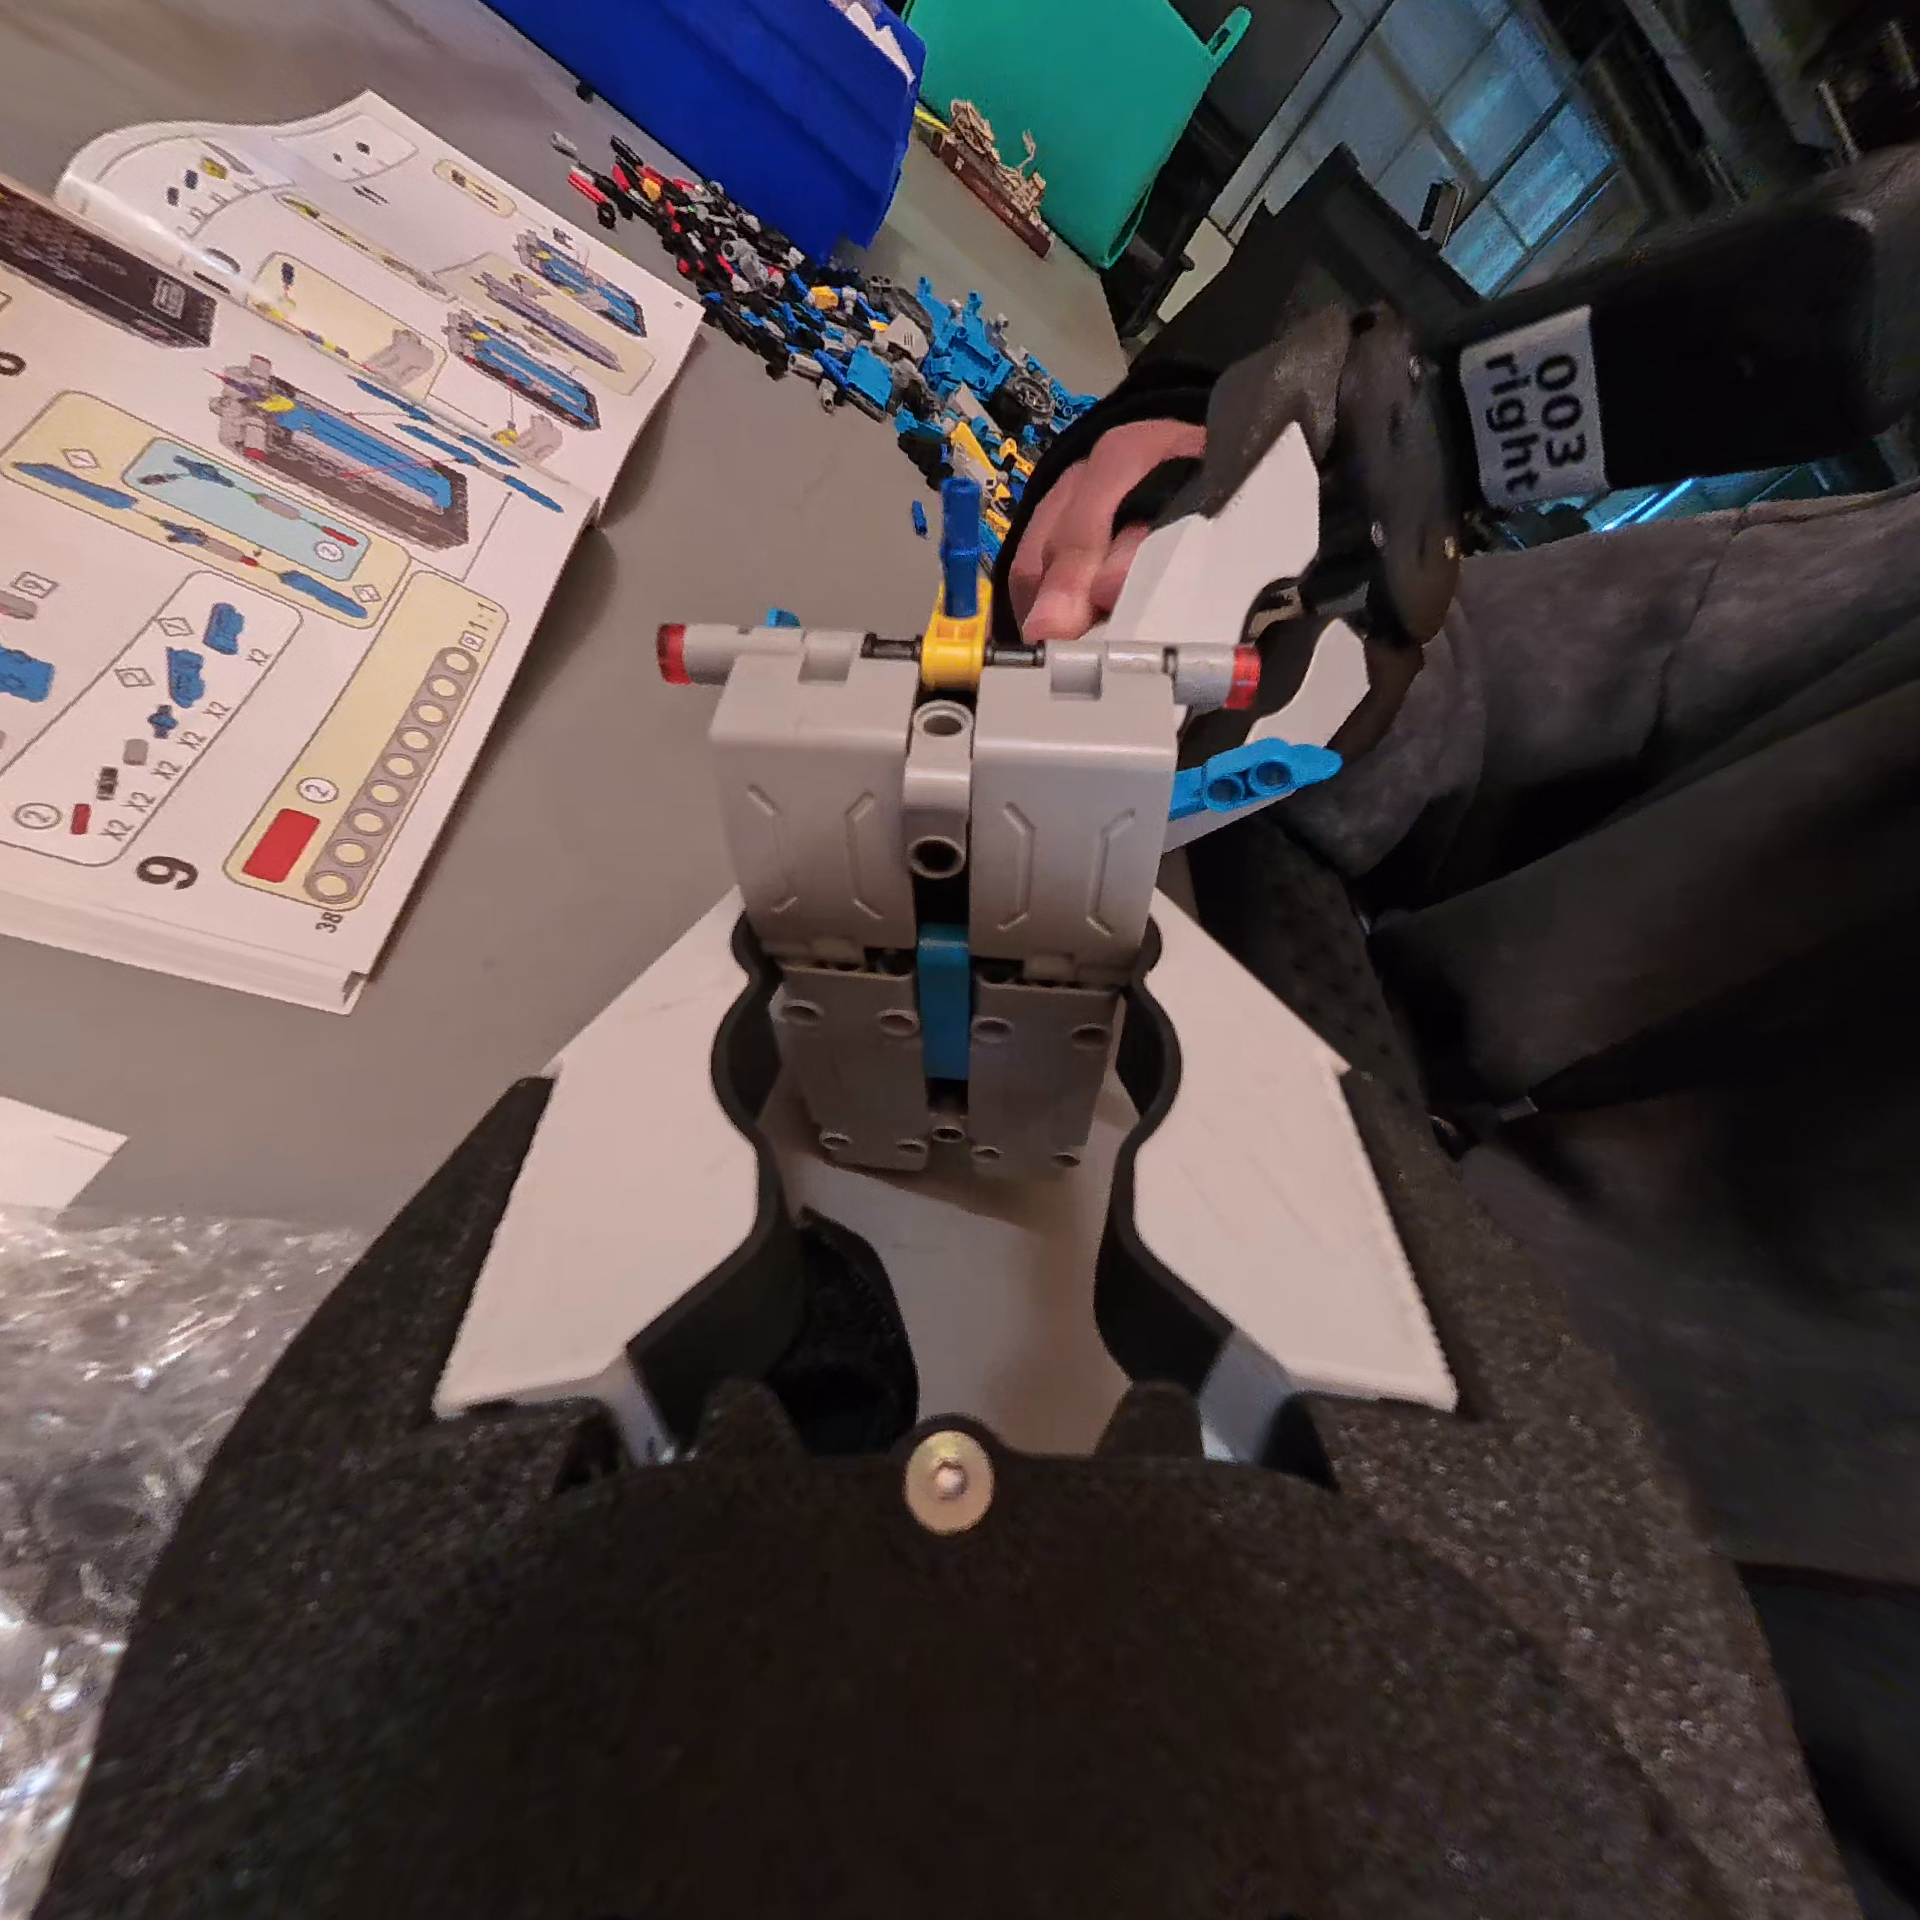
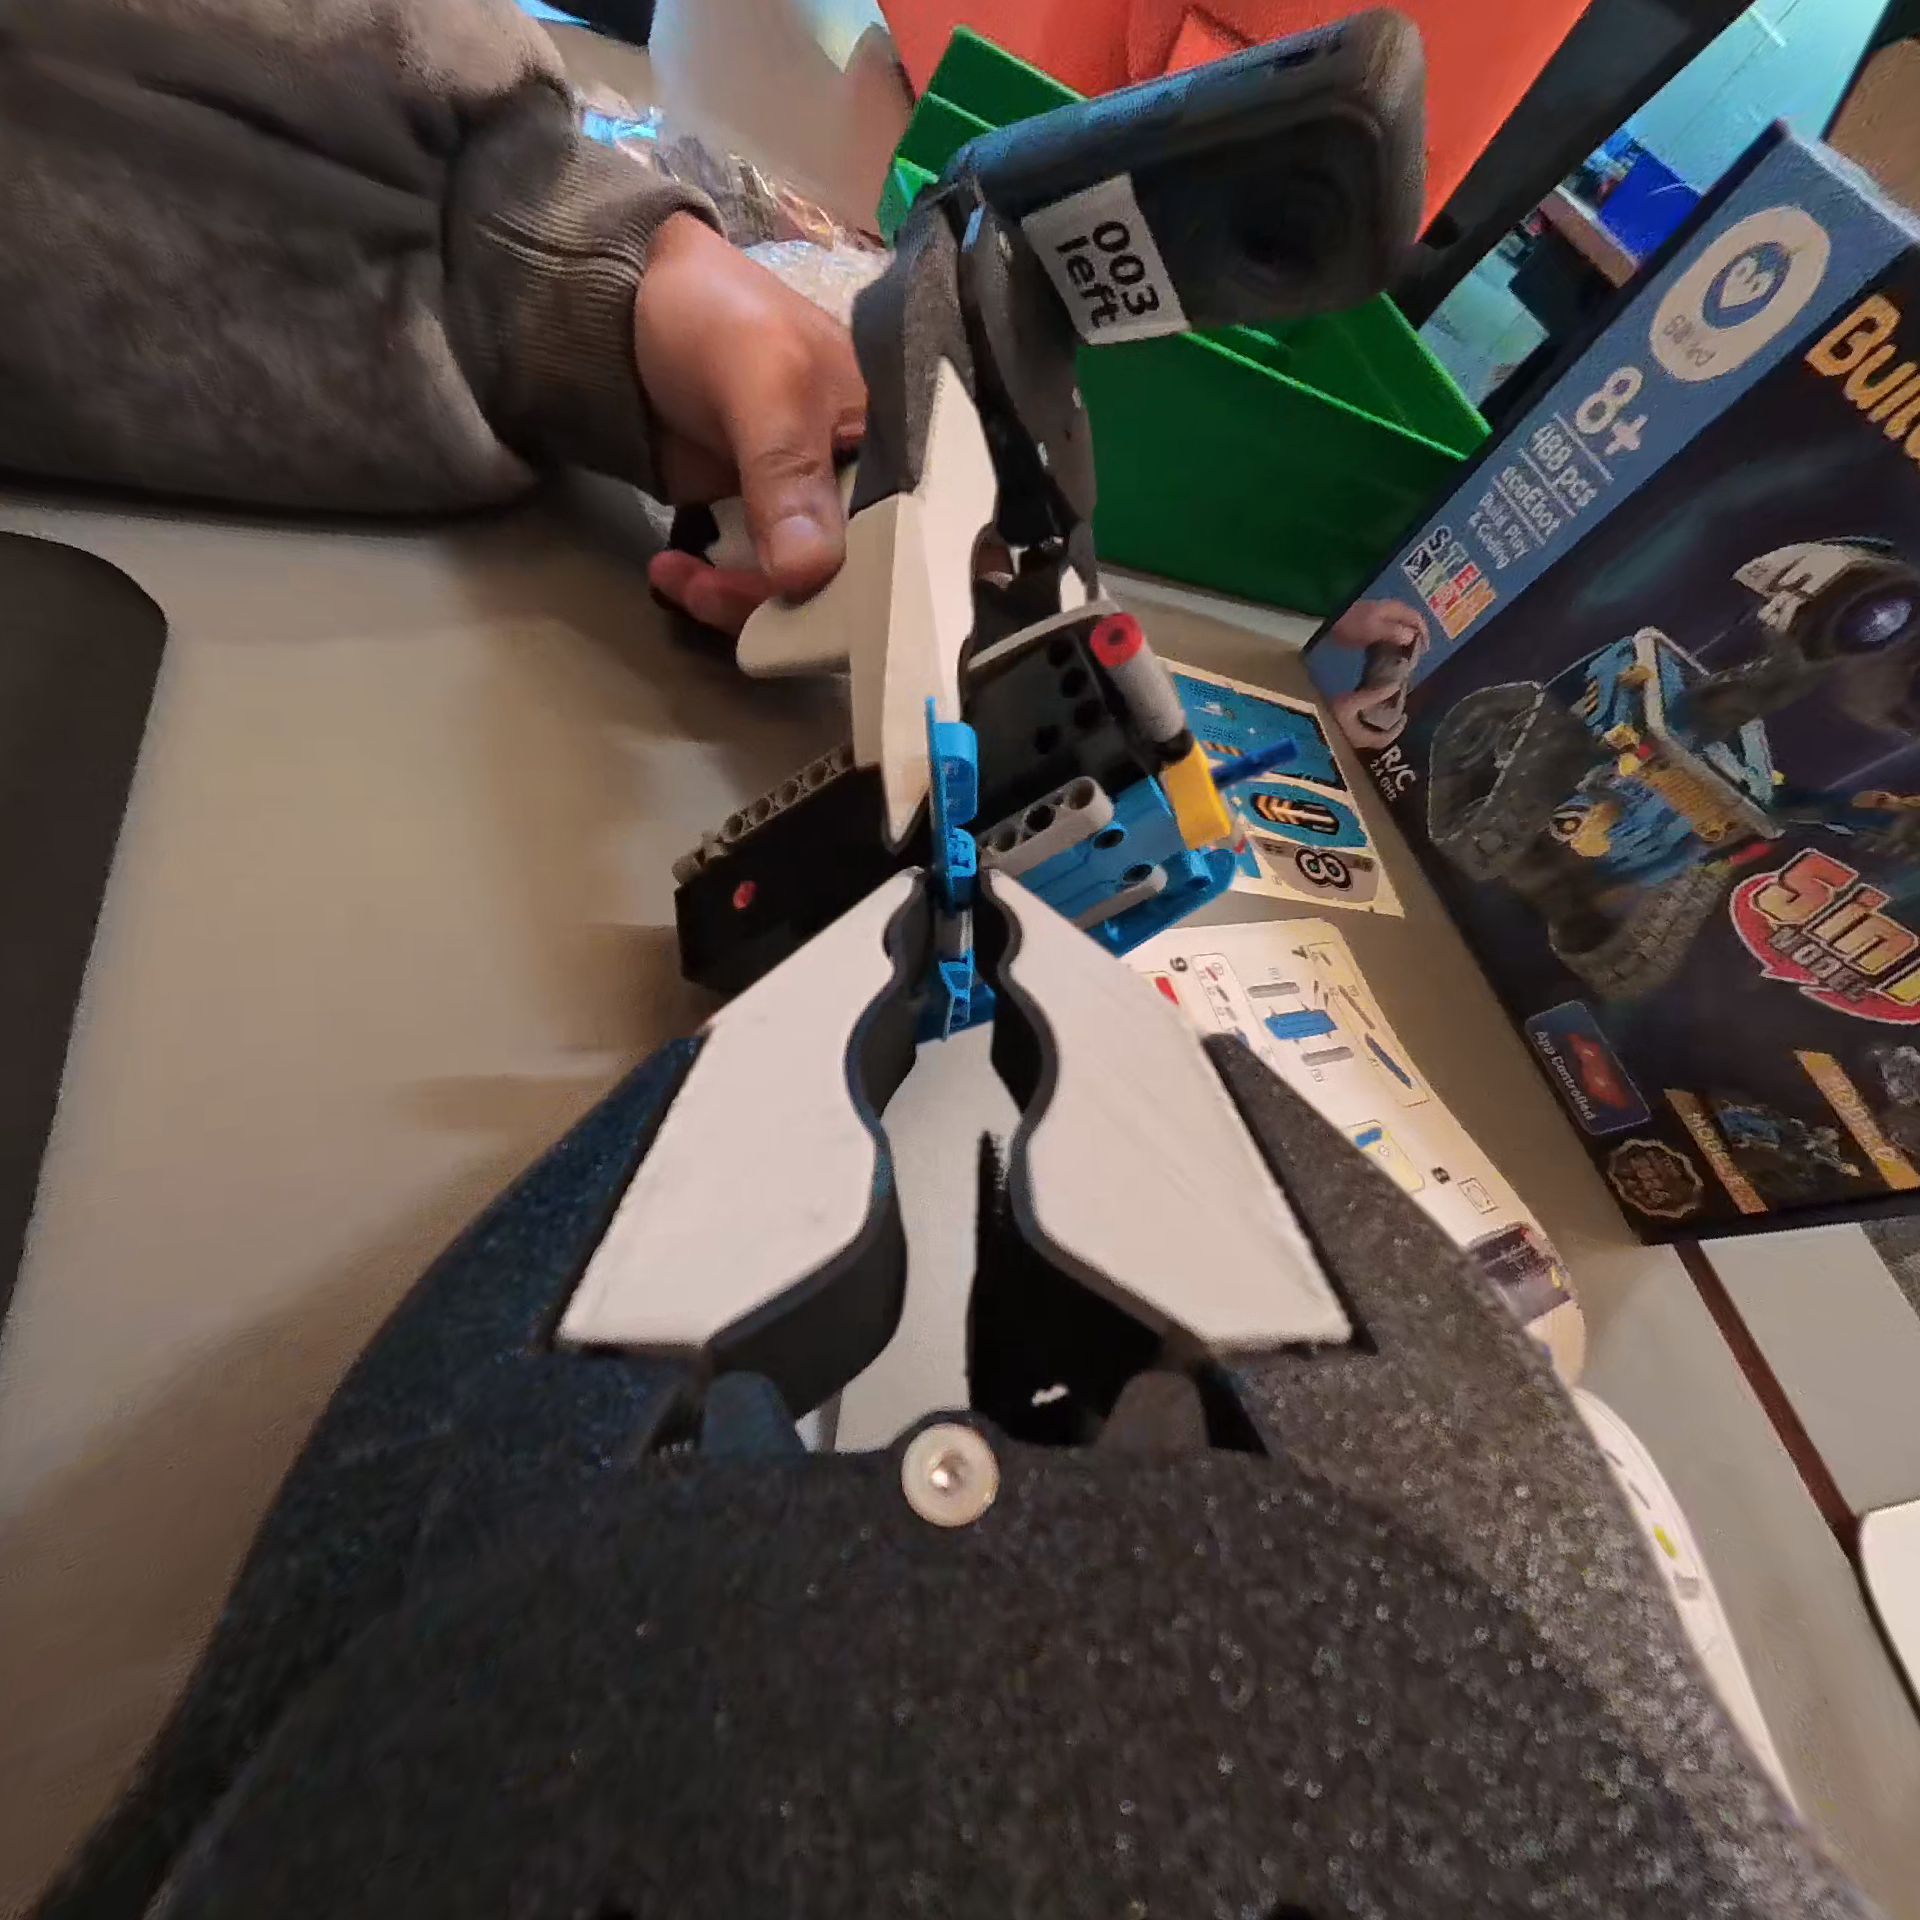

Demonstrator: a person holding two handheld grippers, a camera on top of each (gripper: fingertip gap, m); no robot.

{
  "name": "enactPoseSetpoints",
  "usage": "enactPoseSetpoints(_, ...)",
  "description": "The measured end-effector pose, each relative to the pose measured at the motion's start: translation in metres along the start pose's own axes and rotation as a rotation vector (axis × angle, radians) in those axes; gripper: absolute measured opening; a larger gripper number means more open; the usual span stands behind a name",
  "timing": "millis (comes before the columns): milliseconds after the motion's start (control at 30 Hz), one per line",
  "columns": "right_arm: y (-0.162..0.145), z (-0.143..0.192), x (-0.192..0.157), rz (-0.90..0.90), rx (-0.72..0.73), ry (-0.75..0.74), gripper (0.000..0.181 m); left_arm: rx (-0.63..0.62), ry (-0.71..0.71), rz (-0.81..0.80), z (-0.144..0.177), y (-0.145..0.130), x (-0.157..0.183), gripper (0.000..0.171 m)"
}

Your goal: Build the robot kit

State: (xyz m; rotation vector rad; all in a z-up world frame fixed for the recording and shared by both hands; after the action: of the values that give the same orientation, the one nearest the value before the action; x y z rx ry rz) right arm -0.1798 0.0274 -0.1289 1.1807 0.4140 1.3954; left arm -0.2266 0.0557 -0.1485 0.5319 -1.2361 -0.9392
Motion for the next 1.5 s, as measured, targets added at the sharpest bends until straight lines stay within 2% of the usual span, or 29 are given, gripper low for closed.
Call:
enactPoseSetpoints(133, 0.000, 0.000, 0.000, 0.034, -0.026, -0.040, 0.006, 0.005, 0.005, 0.008, -0.001, 0.000, 0.000, 0.065)
enactPoseSetpoints(233, 0.002, 0.000, 0.001, -0.144, -0.001, 0.064, 0.005, 0.004, 0.026, -0.015, -0.002, 0.000, 0.001, 0.065)
enactPoseSetpoints(367, 0.000, 0.004, 0.001, -0.473, 0.048, 0.299, 0.006, -0.019, 0.068, -0.106, -0.005, -0.001, 0.006, 0.065)
enactPoseSetpoints(467, -0.004, 0.004, 0.003, -0.664, 0.088, 0.384, 0.006, -0.023, 0.120, -0.173, -0.006, 0.000, 0.005, 0.065)
enactPoseSetpoints(567, -0.006, 0.002, 0.006, -0.734, 0.090, 0.375, 0.006, 0.007, 0.126, -0.195, -0.005, 0.002, 0.002, 0.065)
enactPoseSetpoints(667, -0.007, 0.003, 0.004, -0.781, 0.083, 0.436, 0.006, -0.006, 0.138, -0.249, -0.006, 0.000, 0.004, 0.066)
enactPoseSetpoints(767, -0.011, 0.001, 0.005, -0.847, 0.067, 0.445, 0.007, -0.002, 0.212, -0.386, -0.006, 0.001, -0.001, 0.066)
enactPoseSetpoints(1000, -0.023, 0.000, -0.001, -1.165, 0.128, 0.628, 0.007, -0.024, 0.284, -0.502, -0.006, -0.001, -0.004, 0.066)
enactPoseSetpoints(1267, -0.029, -0.008, -0.003, -1.176, 0.095, 0.594, 0.007, -0.030, 0.298, -0.528, -0.007, -0.002, -0.004, 0.066)
enactPoseSetpoints(1500, -0.024, -0.005, -0.004, -1.217, 0.126, 0.649, 0.007, -0.033, 0.298, -0.543, -0.007, -0.003, -0.002, 0.067)
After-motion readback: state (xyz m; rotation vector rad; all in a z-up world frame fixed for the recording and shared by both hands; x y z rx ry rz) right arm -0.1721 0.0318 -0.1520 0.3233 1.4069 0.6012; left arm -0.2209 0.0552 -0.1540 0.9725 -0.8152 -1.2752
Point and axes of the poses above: each gripper's, where its closed fingertips meet, z back along the fingers, y out of its top, x = y × z across the jaws, the point moved 3 cm from there along z, back along the fingers, and after that the axes turned 2 degrees about y, right-handed, at the moved point
